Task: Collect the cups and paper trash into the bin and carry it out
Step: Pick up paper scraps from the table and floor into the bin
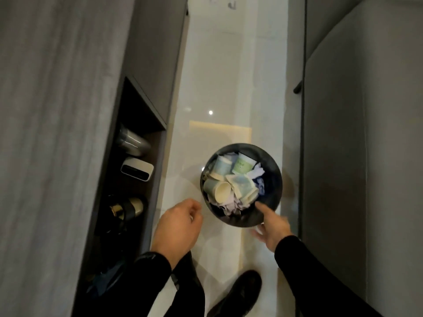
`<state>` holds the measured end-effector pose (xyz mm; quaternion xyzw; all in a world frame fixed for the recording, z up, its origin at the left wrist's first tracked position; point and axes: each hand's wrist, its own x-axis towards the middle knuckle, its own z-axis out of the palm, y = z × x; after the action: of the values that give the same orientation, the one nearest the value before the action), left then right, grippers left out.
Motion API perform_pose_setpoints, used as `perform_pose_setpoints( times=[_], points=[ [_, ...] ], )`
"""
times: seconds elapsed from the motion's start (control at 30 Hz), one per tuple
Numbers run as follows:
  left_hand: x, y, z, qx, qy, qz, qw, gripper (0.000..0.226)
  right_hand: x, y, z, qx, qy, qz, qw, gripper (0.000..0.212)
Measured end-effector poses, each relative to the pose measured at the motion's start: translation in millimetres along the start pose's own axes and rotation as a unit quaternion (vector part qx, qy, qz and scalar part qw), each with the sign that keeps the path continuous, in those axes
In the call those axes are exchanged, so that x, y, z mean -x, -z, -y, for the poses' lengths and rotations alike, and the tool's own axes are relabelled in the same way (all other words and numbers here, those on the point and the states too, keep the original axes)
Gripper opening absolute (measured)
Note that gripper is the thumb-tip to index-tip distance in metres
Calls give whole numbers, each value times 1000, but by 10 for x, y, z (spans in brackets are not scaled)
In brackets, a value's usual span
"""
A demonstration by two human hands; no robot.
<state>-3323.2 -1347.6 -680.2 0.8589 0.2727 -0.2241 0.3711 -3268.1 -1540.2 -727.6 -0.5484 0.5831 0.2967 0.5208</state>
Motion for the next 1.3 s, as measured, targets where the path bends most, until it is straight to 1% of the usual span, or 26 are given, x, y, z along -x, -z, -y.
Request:
perform_pose_setpoints(
  times=[0.07,0.13,0.23,0.33,0.43,0.5,0.57,0.67,0.83,0.97,1.17,1.3],
  points=[
    [53,24,142,-7,12,10,1000,12,-106,-62,-133,-1,-61,38,997,26],
    [109,45,257,-14,23,14,1000,12,-186,-116,-272,-19,-76,59,995,22],
    [166,90,321,-17,42,24,999,14,-187,-159,-309,15,-46,44,998,31],
    [188,171,223,-11,62,39,997,17,10,-128,-74,49,9,41,998,25],
    [223,320,-61,2,72,59,996,21,395,-18,377,73,32,30,996,16],
    [250,500,-315,2,56,73,996,21,740,38,733,92,54,29,994,17],
    [211,736,-533,1,40,75,996,21,1059,27,1114,99,94,28,990,22],
    [35,1087,-845,38,26,41,998,21,1417,-87,1630,122,150,42,980,18],
    [-588,1561,-1386,53,-10,-13,998,21,1538,-395,2394,112,209,55,970,18],
    [-1185,1866,-1898,39,-21,-36,998,20,1487,-642,3054,96,218,60,969,20],
    [-2127,2179,-2872,5,-8,-53,999,20,1316,-936,4135,107,194,76,972,17],
    [-2655,2375,-3503,-10,-3,-46,999,23,1229,-1015,4728,142,176,75,971,27]
  ],
)
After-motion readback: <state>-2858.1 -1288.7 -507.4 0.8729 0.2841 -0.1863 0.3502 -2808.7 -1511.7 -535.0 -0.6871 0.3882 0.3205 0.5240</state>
